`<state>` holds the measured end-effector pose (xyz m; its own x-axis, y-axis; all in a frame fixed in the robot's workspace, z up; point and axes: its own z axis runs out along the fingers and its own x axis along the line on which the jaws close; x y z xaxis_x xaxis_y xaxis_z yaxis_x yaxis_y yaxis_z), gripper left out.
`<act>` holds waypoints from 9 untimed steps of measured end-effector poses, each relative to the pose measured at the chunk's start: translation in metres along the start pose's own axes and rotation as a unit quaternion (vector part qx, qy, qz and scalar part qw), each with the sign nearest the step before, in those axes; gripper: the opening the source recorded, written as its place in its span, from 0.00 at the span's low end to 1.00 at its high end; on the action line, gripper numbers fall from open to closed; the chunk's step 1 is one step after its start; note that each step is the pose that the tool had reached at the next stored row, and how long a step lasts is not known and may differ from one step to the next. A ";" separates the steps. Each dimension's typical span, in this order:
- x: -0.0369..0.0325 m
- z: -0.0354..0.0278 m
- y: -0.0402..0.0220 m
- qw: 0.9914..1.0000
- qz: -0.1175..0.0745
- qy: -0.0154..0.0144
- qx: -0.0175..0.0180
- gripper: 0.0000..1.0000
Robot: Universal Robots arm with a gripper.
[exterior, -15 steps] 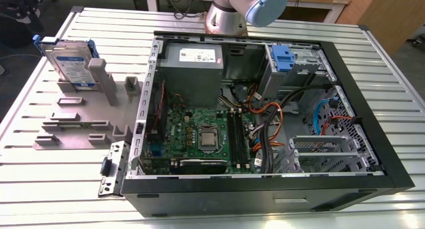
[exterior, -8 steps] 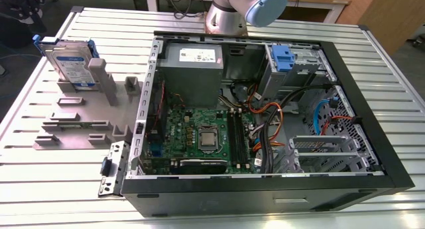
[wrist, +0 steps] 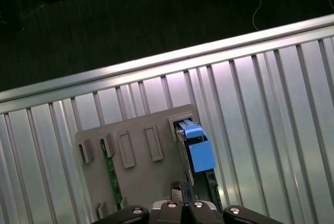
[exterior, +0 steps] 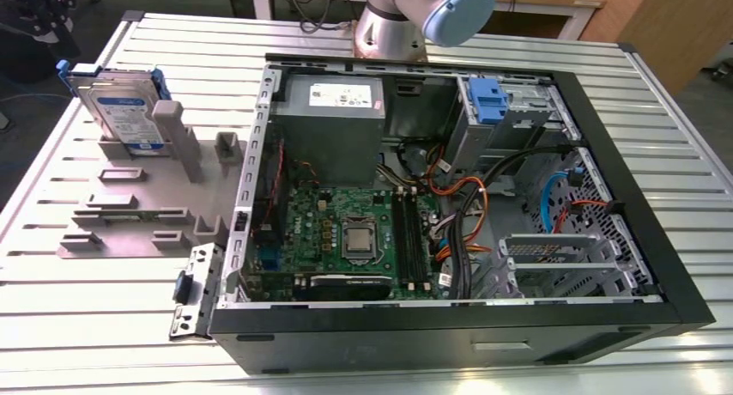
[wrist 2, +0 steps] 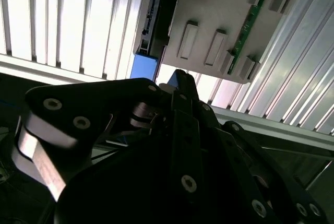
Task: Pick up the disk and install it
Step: 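Pick up the disk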
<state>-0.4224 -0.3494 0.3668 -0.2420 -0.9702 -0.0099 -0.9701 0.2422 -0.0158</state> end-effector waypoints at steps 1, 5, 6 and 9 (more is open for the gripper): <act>0.0000 0.0001 0.0000 1.000 0.000 0.000 0.000 0.11; -0.0084 0.0016 0.0032 1.000 0.000 0.000 0.000 0.11; -0.0109 0.0024 0.0046 1.000 0.000 0.000 0.000 0.11; -0.0118 0.0060 0.0075 1.000 -0.007 0.000 0.000 0.11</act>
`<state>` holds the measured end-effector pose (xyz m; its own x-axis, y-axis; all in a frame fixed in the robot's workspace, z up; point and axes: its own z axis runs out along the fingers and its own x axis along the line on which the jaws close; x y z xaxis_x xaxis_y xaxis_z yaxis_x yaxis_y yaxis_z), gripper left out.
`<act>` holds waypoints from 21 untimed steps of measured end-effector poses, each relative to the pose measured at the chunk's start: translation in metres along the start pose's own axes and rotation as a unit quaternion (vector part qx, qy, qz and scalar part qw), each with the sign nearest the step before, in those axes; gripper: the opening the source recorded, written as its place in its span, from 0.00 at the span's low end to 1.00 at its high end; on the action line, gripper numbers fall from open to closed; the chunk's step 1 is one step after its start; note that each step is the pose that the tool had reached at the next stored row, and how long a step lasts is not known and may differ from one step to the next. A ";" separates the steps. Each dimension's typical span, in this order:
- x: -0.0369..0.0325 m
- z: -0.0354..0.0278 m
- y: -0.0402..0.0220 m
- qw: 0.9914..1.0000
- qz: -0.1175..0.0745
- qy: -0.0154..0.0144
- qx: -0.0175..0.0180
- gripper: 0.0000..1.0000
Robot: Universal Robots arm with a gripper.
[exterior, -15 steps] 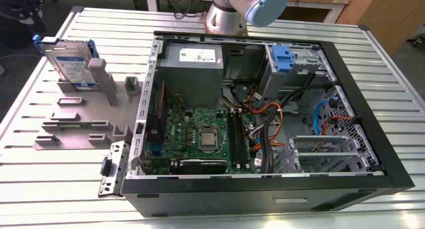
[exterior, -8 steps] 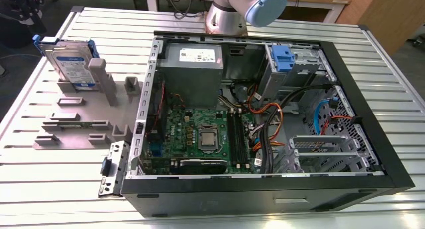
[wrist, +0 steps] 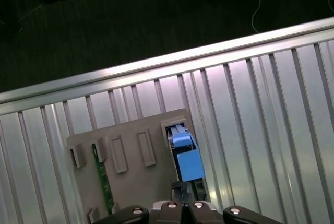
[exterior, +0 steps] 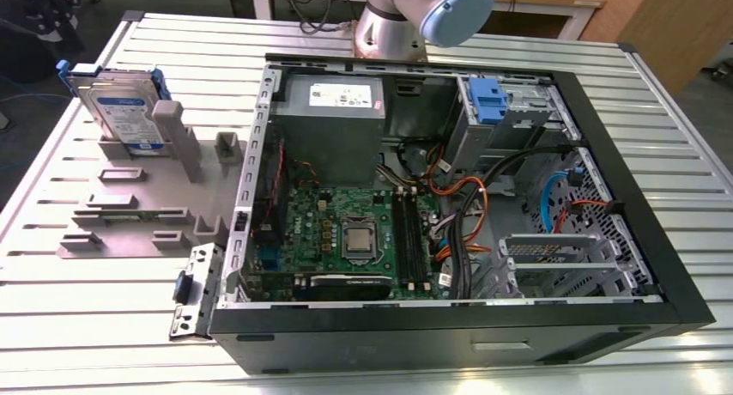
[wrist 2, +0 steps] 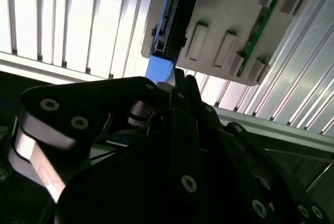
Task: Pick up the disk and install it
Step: 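Pick up the disk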
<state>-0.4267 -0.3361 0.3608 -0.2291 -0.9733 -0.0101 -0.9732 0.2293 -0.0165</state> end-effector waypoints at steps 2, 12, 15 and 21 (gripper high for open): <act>0.0000 0.0022 0.0001 1.000 -0.013 0.000 0.000 0.17; -0.0021 0.0169 0.0110 0.999 -0.053 -0.003 0.000 0.47; -0.0032 0.0207 0.0150 0.998 -0.055 -0.004 0.000 0.47; -0.0041 0.0275 0.0158 0.997 -0.083 -0.004 0.000 0.60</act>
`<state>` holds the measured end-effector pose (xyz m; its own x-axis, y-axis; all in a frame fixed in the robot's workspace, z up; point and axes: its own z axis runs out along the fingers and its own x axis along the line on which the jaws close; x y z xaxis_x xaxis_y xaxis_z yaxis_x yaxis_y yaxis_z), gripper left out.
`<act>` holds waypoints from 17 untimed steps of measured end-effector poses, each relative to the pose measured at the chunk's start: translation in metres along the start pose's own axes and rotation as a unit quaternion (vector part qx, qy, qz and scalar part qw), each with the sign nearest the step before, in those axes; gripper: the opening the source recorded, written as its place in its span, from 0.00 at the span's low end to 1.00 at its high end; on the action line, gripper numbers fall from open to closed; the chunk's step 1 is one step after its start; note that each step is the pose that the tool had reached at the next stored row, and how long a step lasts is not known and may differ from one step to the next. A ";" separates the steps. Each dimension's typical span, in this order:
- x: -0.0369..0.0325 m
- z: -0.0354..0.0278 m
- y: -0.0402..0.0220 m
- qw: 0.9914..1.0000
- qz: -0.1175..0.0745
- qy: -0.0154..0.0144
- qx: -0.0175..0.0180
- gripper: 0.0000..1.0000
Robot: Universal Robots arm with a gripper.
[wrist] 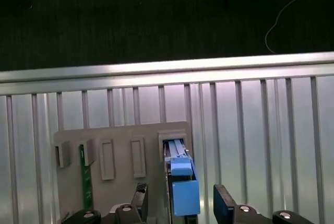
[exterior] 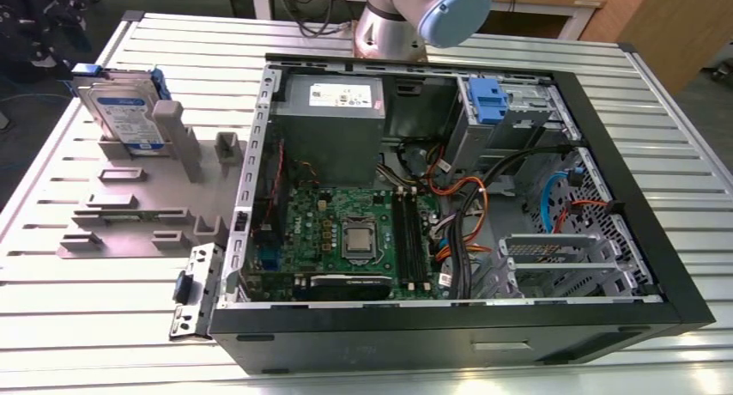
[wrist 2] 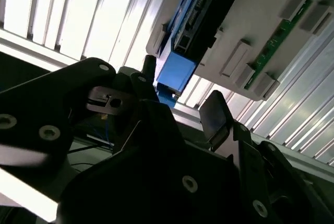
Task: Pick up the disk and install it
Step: 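Pick up the disk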
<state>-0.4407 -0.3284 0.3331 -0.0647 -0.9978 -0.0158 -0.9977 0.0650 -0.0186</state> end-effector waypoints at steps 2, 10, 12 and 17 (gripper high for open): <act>-0.0001 0.0023 0.0001 1.000 -0.011 0.000 0.000 0.60; -0.0009 0.0151 0.0004 1.000 -0.026 -0.001 0.000 0.60; -0.0011 0.0187 0.0004 1.000 -0.026 -0.001 0.000 0.60; -0.0009 0.0278 0.0007 1.000 -0.026 -0.001 0.000 0.52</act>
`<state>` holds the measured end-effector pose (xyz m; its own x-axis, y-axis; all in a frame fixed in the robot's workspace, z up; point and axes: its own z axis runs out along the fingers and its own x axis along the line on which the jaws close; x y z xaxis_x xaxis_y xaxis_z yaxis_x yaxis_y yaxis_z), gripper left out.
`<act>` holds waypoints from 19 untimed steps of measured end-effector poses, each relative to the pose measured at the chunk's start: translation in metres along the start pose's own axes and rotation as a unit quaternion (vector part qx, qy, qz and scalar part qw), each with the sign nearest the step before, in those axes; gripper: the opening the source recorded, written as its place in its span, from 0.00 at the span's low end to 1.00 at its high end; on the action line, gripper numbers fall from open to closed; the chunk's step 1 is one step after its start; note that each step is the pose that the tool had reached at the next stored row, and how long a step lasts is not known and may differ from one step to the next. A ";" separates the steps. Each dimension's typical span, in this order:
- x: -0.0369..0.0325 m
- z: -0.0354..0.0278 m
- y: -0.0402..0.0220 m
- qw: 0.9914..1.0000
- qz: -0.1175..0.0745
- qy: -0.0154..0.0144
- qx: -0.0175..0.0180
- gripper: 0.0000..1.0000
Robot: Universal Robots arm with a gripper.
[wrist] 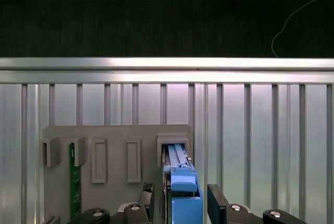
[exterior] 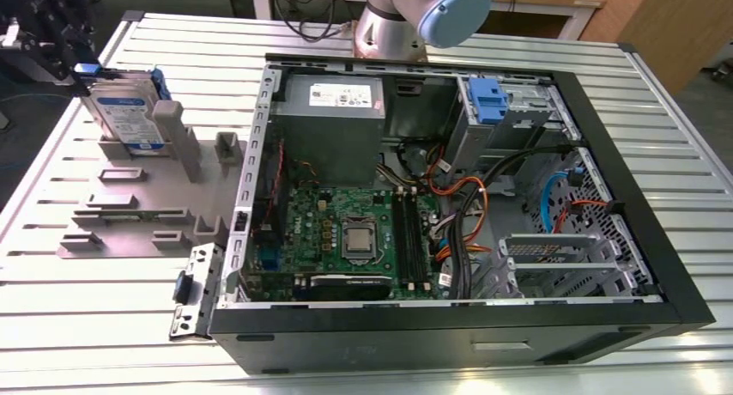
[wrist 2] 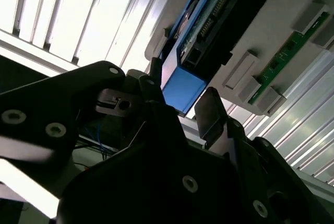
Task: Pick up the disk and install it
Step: 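Pick up the disk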
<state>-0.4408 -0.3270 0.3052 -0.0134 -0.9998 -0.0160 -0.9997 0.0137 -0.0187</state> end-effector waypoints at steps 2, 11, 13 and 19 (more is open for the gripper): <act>0.0000 0.0023 0.0000 1.000 0.000 0.000 0.000 0.52; -0.0005 0.0033 -0.0010 1.000 0.000 0.000 -0.001 0.44; -0.0005 0.0041 -0.0020 1.000 0.001 0.000 -0.002 0.44; -0.0004 0.0090 -0.0031 1.000 0.003 -0.001 -0.011 0.44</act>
<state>-0.4376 -0.3265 0.2963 -0.0192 -0.9997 -0.0174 -0.9998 0.0192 0.0026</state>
